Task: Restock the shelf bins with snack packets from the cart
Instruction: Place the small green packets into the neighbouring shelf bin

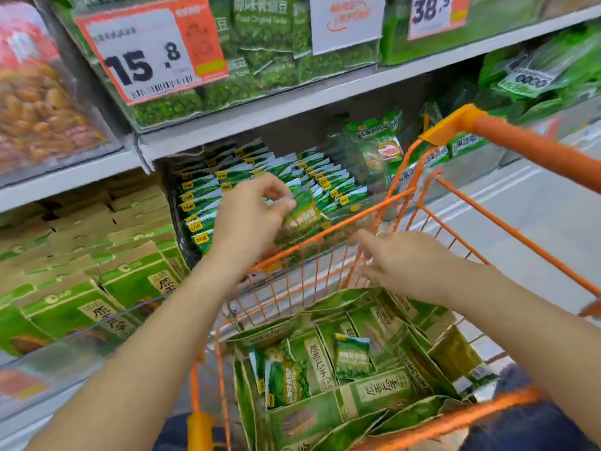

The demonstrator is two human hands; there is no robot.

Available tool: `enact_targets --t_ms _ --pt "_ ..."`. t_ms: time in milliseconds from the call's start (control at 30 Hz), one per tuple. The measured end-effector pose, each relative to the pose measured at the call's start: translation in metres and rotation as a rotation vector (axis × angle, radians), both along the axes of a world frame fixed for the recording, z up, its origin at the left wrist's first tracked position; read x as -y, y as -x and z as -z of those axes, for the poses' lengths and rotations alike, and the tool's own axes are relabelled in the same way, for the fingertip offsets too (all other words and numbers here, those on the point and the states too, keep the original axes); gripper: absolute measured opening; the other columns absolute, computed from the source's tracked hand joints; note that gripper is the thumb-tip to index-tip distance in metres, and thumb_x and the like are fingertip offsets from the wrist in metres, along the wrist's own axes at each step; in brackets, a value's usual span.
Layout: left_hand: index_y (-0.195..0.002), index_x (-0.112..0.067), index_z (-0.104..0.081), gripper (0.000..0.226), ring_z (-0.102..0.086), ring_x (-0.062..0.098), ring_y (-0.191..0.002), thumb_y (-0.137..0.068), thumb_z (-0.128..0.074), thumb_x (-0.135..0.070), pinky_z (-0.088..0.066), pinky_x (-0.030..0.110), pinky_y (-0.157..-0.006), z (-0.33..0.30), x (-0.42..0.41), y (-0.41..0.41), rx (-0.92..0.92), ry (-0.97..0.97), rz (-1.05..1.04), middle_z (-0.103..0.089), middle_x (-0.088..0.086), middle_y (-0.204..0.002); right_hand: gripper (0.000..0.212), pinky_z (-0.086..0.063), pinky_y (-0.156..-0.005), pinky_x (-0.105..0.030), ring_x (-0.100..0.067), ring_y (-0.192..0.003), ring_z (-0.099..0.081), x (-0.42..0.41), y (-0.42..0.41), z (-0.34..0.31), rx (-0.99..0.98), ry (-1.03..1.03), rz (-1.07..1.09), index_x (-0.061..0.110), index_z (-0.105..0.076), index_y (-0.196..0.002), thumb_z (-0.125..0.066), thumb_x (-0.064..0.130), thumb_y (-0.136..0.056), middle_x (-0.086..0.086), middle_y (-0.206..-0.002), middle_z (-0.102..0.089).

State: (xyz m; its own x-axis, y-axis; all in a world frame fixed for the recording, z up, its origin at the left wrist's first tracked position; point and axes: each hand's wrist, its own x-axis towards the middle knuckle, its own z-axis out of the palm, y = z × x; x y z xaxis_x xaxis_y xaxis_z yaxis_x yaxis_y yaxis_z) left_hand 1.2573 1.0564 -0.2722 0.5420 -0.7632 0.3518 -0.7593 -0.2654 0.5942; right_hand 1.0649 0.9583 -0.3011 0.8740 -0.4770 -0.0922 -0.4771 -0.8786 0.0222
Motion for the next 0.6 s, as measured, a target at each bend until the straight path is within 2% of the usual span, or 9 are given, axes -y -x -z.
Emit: enact_targets --t_ms 100,200,267,367,500,600 --pt "-0.080 -0.032 -0.060 0.010 -0.061 0.014 -0.083 -0.085 -0.069 -0.030 -0.047 0.031 -0.075 -0.008 0.037 -0.009 0.108 -0.009 -0.088 -0.056 -0.018 -0.073 0.045 -0.046 -0.078 -0.034 -0.027 -0.114 -0.056 -0.004 0.003 0.026 -0.309 -0.035 -0.043 0.014 -0.042 -0.134 -0.046 0.041 -0.098 -0.009 -0.126 -0.057" --pt "-0.077 -0.028 -0.059 0.015 -0.064 0.020 -0.086 -0.086 -0.070 -0.031 -0.051 0.035 -0.079 -0.001 0.060 -0.018 0.162 -0.213 -0.123 -0.060 -0.011 -0.074 0.042 -0.051 -0.082 -0.035 -0.027 -0.108 -0.059 -0.013 0.002 0.048 -0.433 -0.236 -0.099 0.011 -0.047 -0.130 -0.047 0.038 -0.098 -0.010 -0.121 -0.061" --pt "-0.078 -0.026 -0.060 0.014 -0.065 0.023 -0.091 -0.088 -0.069 -0.032 -0.048 0.040 -0.090 0.005 0.066 -0.023 0.269 -0.378 -0.149 -0.066 -0.005 -0.080 0.043 -0.051 -0.083 -0.036 -0.025 -0.104 -0.062 -0.017 0.000 0.055 -0.423 -0.301 -0.121 0.012 -0.048 -0.130 -0.046 0.040 -0.098 -0.008 -0.116 -0.064" --pt "-0.080 -0.024 -0.060 0.014 -0.064 0.025 -0.091 -0.091 -0.065 -0.030 -0.034 0.041 -0.101 0.010 0.068 -0.025 0.421 -0.470 -0.206 -0.060 -0.004 -0.074 0.041 -0.043 -0.071 -0.031 -0.028 -0.105 -0.060 -0.017 -0.002 0.053 -0.352 -0.253 -0.158 0.012 -0.047 -0.131 -0.044 0.038 -0.100 -0.009 -0.117 -0.061" --pt "-0.080 -0.021 -0.060 0.016 -0.063 0.025 -0.089 -0.091 -0.065 -0.031 -0.028 0.043 -0.105 0.011 0.071 -0.029 0.455 -0.537 -0.196 -0.060 -0.003 -0.073 0.042 -0.039 -0.066 -0.030 -0.027 -0.100 -0.057 -0.018 -0.001 0.049 -0.339 -0.241 -0.159 0.011 -0.043 -0.134 -0.045 0.036 -0.100 -0.010 -0.116 -0.060" --pt "-0.092 -0.020 -0.061 0.016 -0.060 0.028 -0.100 -0.089 -0.067 -0.035 -0.030 0.044 -0.102 0.004 0.070 -0.028 0.480 -0.566 -0.138 -0.065 0.001 -0.089 0.057 -0.036 -0.057 -0.029 -0.025 -0.090 -0.055 -0.020 0.000 0.045 -0.293 -0.278 -0.147 0.011 -0.025 -0.147 -0.045 0.035 -0.100 -0.010 -0.112 -0.061"
